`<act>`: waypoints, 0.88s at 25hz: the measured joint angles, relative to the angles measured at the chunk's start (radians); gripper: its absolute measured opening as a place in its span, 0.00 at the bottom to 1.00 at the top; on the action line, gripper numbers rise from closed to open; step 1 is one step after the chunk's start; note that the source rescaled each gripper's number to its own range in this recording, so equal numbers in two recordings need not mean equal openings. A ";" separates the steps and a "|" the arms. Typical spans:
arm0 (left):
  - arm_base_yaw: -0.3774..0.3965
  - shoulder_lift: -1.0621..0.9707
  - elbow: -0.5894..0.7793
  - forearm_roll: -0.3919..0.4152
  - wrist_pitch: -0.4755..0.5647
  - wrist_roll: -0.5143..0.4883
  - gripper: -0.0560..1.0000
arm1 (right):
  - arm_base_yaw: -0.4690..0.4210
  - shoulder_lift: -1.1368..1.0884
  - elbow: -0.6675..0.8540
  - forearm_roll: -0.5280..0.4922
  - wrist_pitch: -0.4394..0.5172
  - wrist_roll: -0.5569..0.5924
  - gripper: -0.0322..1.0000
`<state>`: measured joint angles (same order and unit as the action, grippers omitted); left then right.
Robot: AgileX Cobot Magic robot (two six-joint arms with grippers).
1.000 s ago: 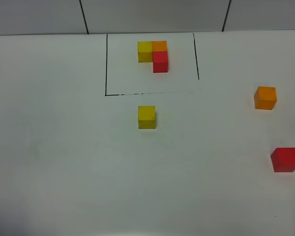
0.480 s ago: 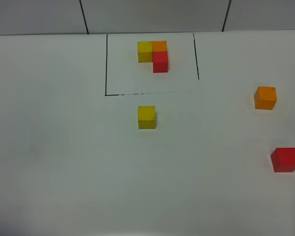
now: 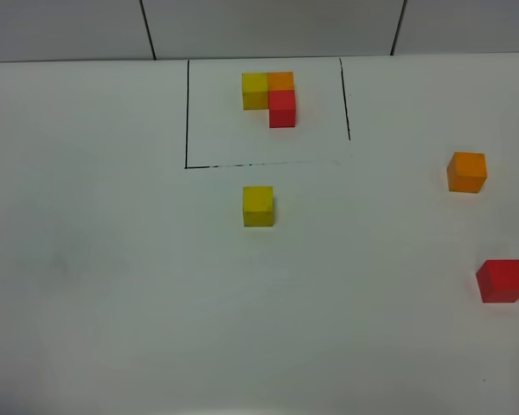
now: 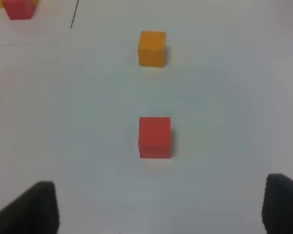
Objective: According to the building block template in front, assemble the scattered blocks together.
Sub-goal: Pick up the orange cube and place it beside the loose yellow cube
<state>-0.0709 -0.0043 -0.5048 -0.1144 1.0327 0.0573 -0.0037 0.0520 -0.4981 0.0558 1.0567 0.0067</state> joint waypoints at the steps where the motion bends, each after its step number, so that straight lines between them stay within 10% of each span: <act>1: 0.000 0.000 0.000 0.000 0.000 0.000 0.75 | 0.000 0.000 0.000 0.000 0.000 0.000 0.75; 22: 0.000 0.000 0.000 0.000 0.001 -0.001 0.75 | 0.000 0.000 0.000 0.000 0.000 0.000 0.75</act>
<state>-0.0709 -0.0043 -0.5048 -0.1144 1.0339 0.0560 -0.0037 0.0520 -0.4981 0.0558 1.0567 0.0067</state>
